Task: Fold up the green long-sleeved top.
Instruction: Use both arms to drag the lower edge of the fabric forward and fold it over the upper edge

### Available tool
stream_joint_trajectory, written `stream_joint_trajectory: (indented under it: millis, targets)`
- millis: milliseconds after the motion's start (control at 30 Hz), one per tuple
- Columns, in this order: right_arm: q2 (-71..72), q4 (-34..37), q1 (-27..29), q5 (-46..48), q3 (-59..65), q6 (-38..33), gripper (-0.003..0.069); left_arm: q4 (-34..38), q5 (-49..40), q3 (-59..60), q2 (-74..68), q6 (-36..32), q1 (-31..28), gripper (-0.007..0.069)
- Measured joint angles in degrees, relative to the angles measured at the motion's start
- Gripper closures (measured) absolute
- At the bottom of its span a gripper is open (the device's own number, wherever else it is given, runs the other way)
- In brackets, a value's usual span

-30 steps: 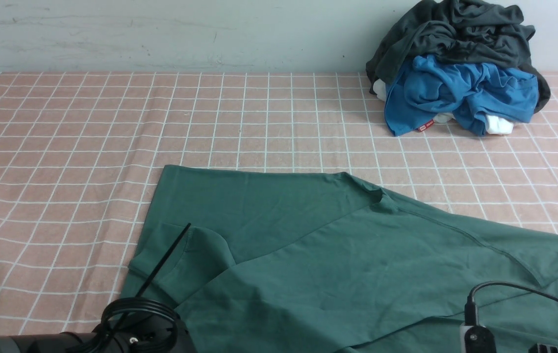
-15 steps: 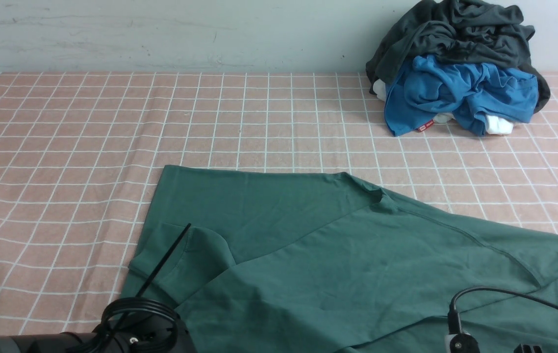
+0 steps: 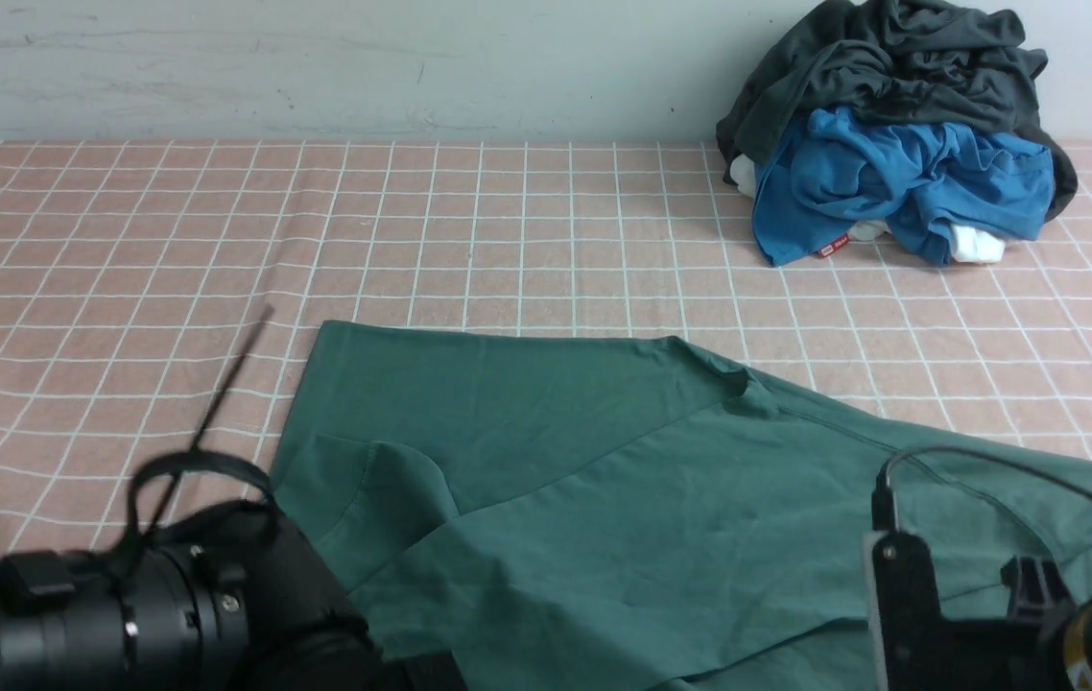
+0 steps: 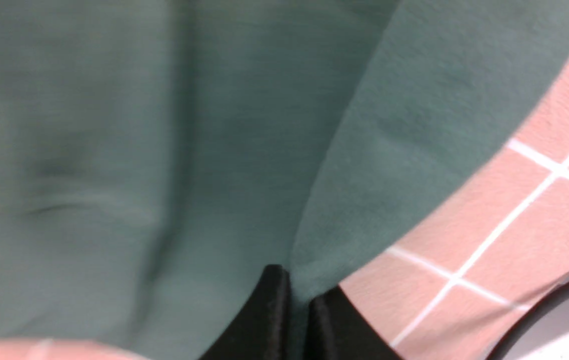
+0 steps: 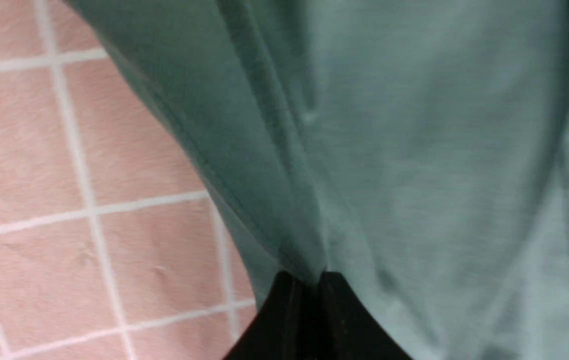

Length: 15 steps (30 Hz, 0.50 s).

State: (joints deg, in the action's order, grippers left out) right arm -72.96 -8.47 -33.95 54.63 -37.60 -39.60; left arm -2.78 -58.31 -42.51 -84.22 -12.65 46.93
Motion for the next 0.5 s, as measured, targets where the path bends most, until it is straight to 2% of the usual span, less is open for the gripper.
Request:
stream_joint_trajectory:
  millis: [200, 267, 500]
  targets:
    - [-0.76, 1.21, 8.16, 2.47, -11.03, -1.17, 0.0645, -2.06, -3.66, -11.34, 1.76, -4.37, -8.48, 0.0608]
    - [-3.23, 3.72, 13.69, 2.74, -17.30, -4.46, 0.0646, -2.55, -4.05, -18.57, 0.05, -8.31, -13.17, 0.0607]
    - [-15.56, 11.68, 23.01, 4.54, -30.97, -13.39, 0.0646, -2.81, -4.17, -39.06, -12.91, -19.27, -21.85, 0.0607]
